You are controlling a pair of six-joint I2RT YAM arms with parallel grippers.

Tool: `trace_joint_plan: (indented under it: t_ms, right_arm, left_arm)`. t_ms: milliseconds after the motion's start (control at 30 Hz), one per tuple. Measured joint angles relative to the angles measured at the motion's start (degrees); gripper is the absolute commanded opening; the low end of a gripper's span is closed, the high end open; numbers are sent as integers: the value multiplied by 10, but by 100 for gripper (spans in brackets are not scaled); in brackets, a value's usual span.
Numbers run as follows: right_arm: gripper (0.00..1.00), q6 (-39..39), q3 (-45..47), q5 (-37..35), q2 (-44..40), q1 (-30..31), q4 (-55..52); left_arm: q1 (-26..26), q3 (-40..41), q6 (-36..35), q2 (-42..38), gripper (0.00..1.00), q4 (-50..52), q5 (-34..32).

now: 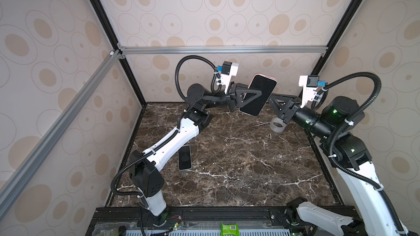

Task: Take the phone out of the phone case
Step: Remove the phone case from the phone.

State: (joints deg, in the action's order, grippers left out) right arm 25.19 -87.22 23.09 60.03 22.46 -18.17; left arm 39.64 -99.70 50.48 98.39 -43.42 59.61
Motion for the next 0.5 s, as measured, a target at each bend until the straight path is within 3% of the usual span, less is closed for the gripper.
trace_joint_plan:
  t_ms: [500]
  right_arm:
    - [35,8,58,162,-1,-16,168]
  left_arm:
    - [4,-10,9,-13,0,-33,49]
